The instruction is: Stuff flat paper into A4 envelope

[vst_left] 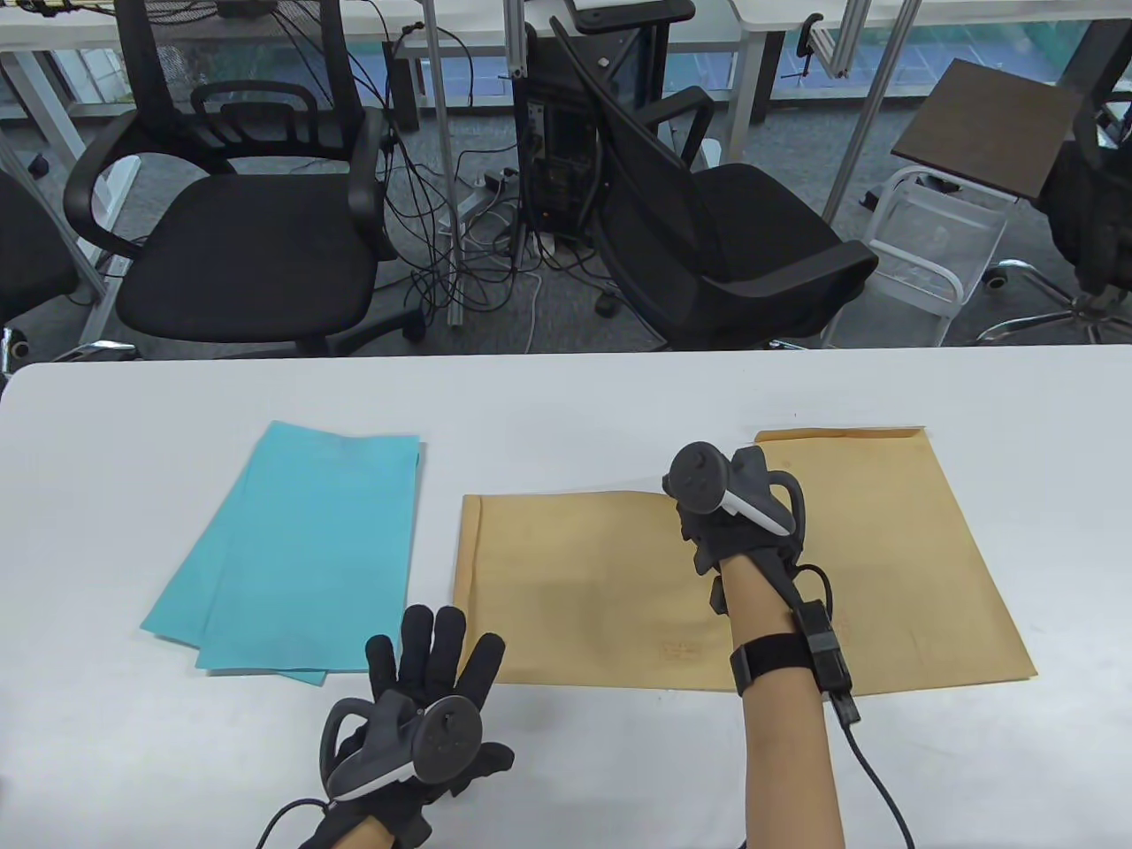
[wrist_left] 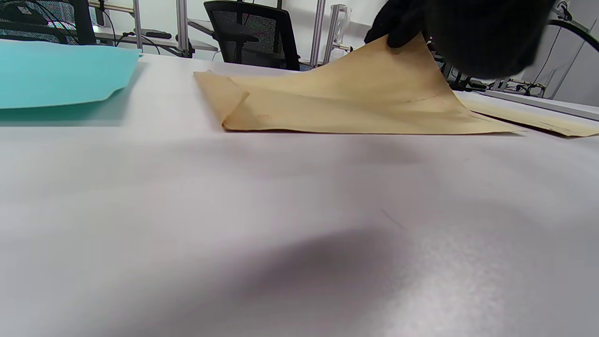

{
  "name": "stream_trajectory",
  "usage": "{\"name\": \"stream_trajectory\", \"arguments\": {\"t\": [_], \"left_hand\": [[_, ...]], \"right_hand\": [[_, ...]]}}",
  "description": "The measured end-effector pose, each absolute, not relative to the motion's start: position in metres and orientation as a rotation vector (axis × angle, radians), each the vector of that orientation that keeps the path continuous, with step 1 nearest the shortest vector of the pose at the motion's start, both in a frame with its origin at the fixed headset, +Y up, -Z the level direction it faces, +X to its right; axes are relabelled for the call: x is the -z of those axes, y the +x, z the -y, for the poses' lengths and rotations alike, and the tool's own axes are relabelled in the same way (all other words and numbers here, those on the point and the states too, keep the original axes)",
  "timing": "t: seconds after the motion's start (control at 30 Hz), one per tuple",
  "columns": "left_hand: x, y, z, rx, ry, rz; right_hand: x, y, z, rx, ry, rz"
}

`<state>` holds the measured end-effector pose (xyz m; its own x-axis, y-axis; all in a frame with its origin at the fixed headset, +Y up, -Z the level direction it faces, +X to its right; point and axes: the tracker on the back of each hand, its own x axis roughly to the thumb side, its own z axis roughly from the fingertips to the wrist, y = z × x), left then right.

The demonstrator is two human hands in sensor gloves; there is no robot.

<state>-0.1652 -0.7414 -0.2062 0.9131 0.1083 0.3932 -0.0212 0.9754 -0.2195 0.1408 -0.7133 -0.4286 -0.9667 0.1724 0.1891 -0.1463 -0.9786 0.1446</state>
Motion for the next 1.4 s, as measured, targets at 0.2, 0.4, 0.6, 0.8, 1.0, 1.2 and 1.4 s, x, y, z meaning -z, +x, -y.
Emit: {"name": "stream_trajectory", "arguments": {"t": [0.2,0.4,0.6,0.8,1.0,1.2,1.4], "left_hand": [[0.207,-0.165,0.741,-0.06,-0.224,0.409],[0.21,-0.166,0.745,-0.047,-0.236,0.375],[0.216,-0.171,0.748,-0.098,-0.226,0.324],[0.216,-0.169,0.749,-0.11,-0.256,0.33],[0.215,-0.17,0.749,-0.085,-0.261,0.316],[0.22,-0.177,0.751,-0.087,-0.328,0.268],[0.226,-0.199,0.739,-0.153,-0.292,0.132]], "right_hand": [[0.44,0.15,0.709,-2.81,0.245,0.027],[0.406,0.166,0.704,-2.774,0.342,0.017],[0.32,0.166,0.739,-2.74,0.465,-0.326],[0.263,0.173,0.76,-2.777,0.433,-0.56],[0.263,0.157,0.776,-2.848,0.365,-0.507],[0.266,0.144,0.786,-2.892,0.447,-0.636],[0.271,0.15,0.798,-2.869,0.395,-0.731]]}}
